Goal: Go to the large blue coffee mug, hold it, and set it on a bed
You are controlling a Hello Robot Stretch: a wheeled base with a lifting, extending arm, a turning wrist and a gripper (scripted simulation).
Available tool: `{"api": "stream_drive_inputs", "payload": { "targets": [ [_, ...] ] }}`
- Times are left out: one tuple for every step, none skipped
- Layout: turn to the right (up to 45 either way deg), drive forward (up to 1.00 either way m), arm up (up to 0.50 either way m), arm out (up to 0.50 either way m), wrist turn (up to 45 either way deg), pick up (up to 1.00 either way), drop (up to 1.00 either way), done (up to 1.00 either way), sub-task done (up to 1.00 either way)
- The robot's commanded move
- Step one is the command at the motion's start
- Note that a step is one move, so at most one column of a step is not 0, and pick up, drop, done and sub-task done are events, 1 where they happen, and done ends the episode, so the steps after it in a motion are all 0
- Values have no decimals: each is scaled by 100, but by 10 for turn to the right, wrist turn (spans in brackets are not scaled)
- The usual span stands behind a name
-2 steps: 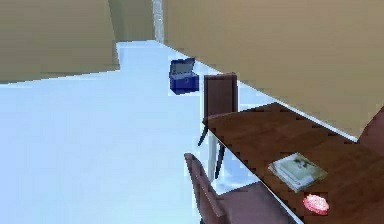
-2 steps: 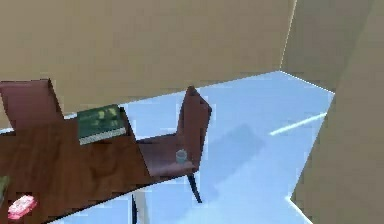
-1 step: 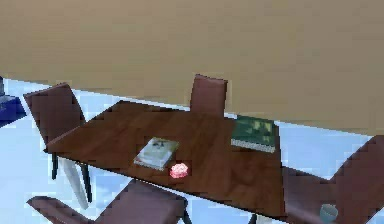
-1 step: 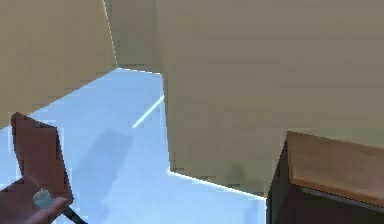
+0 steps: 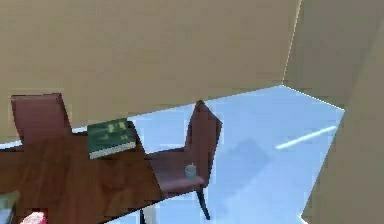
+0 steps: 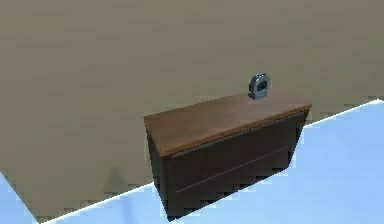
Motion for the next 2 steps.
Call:
{"api": "stream_drive_inputs", "payload": {
  "targets": [
    [210, 0, 0, 0, 0, 0, 0, 0, 0],
    [0, 80, 0, 0, 0, 0, 0, 0, 0]
  ]
}}
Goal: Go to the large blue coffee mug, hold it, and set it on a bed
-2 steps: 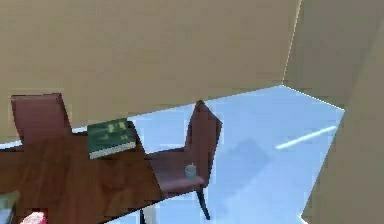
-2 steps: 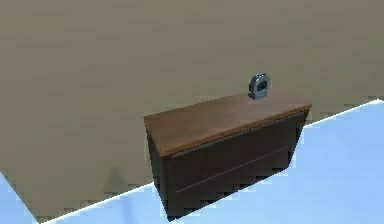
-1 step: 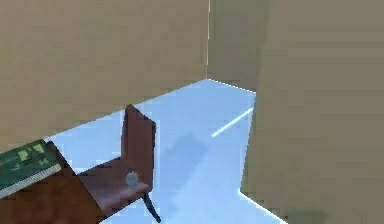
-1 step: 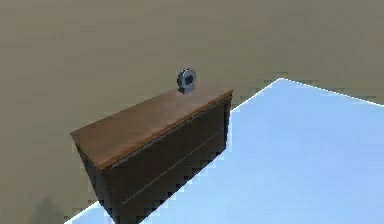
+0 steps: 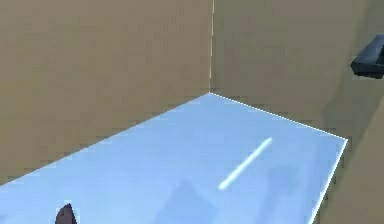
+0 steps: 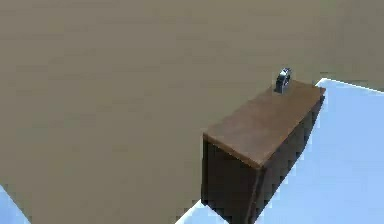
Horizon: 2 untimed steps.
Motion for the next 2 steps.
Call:
{"api": "stream_drive_inputs", "payload": {
  "targets": [
    [-450, 0, 0, 0, 0, 0, 0, 0, 0],
    [-450, 0, 0, 0, 0, 0, 0, 0, 0]
  ]
}}
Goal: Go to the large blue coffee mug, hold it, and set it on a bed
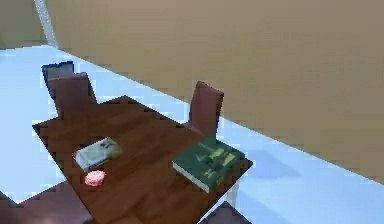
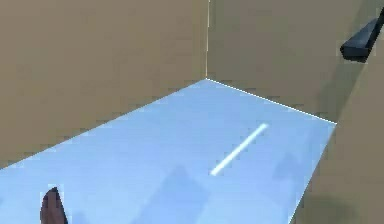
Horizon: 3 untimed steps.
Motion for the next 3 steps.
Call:
{"api": "stream_drive_inputs", "payload": {
  "targets": [
    [-450, 0, 0, 0, 0, 0, 0, 0, 0],
    [-180, 0, 0, 0, 0, 0, 0, 0, 0],
    [-30, 0, 0, 0, 0, 0, 0, 0, 0]
  ]
}}
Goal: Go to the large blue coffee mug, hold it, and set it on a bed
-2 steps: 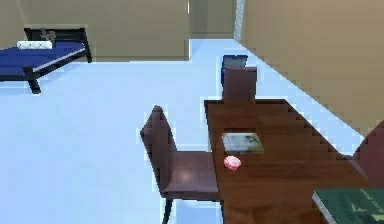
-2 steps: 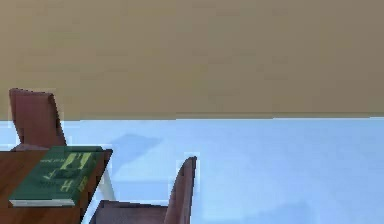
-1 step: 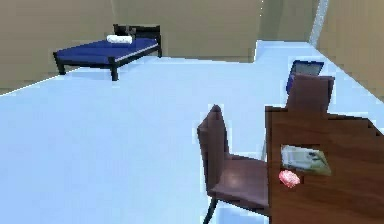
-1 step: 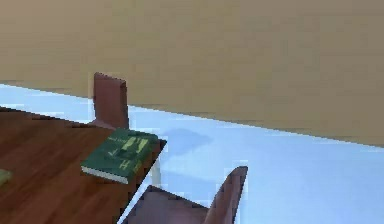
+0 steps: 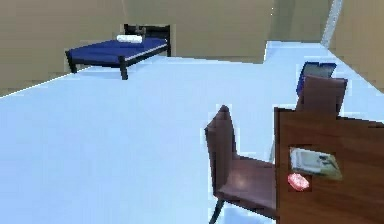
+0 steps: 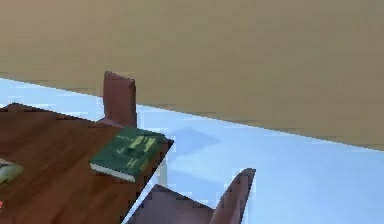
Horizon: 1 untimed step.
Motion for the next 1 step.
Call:
{"api": "stream_drive_inputs", "payload": {
  "targets": [
    [450, 0, 0, 0, 0, 0, 0, 0, 0]
  ]
}}
